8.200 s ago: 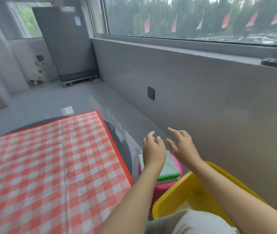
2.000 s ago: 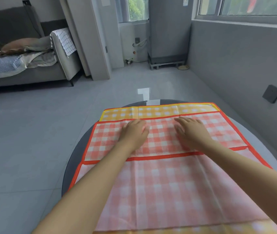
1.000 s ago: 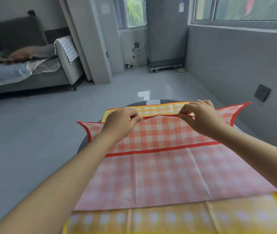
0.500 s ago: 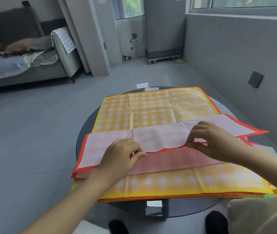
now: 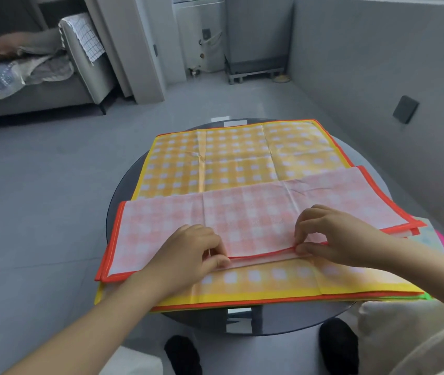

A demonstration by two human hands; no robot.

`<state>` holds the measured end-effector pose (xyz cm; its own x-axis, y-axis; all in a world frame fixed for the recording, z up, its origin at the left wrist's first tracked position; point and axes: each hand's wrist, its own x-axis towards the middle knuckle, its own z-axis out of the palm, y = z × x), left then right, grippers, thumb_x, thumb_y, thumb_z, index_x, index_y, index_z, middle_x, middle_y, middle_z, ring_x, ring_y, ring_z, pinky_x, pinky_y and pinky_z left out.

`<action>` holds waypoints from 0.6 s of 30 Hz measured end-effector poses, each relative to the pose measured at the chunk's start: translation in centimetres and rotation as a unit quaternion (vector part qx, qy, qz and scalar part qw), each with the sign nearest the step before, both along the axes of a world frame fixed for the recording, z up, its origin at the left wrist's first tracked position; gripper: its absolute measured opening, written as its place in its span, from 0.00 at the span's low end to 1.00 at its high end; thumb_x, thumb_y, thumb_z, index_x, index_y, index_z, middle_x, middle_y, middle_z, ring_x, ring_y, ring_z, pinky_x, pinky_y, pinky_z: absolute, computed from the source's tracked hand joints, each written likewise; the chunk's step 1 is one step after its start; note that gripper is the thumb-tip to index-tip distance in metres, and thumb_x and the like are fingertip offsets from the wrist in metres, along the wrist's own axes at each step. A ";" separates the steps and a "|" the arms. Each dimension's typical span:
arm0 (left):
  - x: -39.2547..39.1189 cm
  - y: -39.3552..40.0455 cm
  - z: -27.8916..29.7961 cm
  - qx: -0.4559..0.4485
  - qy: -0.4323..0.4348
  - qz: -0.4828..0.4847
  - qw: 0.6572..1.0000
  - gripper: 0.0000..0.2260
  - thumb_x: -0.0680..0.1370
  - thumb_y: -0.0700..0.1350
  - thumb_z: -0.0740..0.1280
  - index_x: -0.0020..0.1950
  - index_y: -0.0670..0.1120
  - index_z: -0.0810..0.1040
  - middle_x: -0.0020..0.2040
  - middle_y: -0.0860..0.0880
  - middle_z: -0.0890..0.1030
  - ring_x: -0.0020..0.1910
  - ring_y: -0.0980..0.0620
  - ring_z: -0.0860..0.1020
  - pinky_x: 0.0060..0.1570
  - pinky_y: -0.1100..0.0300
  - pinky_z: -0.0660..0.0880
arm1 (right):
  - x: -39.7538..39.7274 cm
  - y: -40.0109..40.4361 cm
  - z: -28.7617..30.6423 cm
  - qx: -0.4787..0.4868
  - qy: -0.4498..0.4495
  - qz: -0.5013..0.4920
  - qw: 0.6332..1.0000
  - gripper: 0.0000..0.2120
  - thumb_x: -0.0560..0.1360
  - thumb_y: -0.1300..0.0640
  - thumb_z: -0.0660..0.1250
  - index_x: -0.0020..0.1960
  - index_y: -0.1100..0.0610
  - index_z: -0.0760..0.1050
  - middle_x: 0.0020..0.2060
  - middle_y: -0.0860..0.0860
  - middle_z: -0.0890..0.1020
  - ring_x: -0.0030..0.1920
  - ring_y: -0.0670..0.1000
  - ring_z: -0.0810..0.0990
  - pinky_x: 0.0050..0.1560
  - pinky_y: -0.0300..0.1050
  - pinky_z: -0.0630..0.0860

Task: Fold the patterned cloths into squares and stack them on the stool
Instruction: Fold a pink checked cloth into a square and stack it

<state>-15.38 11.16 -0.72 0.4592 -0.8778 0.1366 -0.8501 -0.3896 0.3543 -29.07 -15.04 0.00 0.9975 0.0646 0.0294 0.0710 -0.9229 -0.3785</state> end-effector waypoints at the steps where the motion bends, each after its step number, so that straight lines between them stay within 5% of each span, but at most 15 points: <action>1: 0.1 0.0 0.1 0.008 0.011 0.001 1.000 0.07 0.74 0.54 0.69 0.41 0.52 0.81 0.38 0.60 0.77 0.41 0.62 0.72 0.48 0.70 0.65 | 0.0 0.0 0.0 0.003 0.003 0.002 1.000 0.05 0.71 0.45 0.69 0.44 0.44 0.80 0.47 0.35 0.74 0.51 0.39 0.72 0.52 0.36 0.72; 7: 0.7 -0.7 1.0 0.069 0.098 0.009 0.993 0.09 0.71 0.59 0.71 0.42 0.54 0.80 0.41 0.59 0.78 0.44 0.61 0.74 0.45 0.65 0.73 | 0.4 -0.2 0.3 0.004 0.026 0.015 1.000 0.08 0.70 0.41 0.68 0.44 0.42 0.79 0.47 0.35 0.73 0.52 0.38 0.71 0.52 0.35 0.72; 11: 0.9 -2.4 0.8 0.030 0.098 0.016 0.995 0.11 0.73 0.60 0.68 0.43 0.54 0.80 0.43 0.59 0.77 0.45 0.61 0.73 0.48 0.63 0.72 | 1.1 0.0 0.5 -0.023 0.033 0.008 0.999 0.11 0.71 0.40 0.66 0.46 0.46 0.79 0.46 0.39 0.76 0.48 0.40 0.72 0.49 0.36 0.72; 15: 2.0 -5.4 0.3 0.012 0.015 0.090 0.996 0.16 0.80 0.55 0.59 0.65 0.51 0.74 0.64 0.54 0.72 0.66 0.55 0.66 0.69 0.58 0.58 | 2.3 0.7 0.7 -0.048 0.023 0.000 0.999 0.14 0.73 0.39 0.62 0.42 0.49 0.77 0.40 0.41 0.77 0.41 0.38 0.71 0.43 0.35 0.71; 18: 3.3 -6.8 -0.8 0.107 0.006 0.129 0.986 0.24 0.82 0.55 0.51 0.78 0.52 0.53 0.79 0.50 0.48 0.77 0.52 0.45 0.75 0.53 0.41 | 3.1 1.2 0.9 -0.064 0.032 0.002 0.997 0.15 0.74 0.39 0.60 0.41 0.49 0.77 0.36 0.40 0.75 0.38 0.37 0.71 0.42 0.37 0.72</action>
<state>-12.03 4.34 -1.48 0.6715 -0.7396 -0.0458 -0.7091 -0.6592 0.2502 -26.01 -13.85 0.92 0.9967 0.0687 -0.0426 0.0552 -0.9636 -0.2616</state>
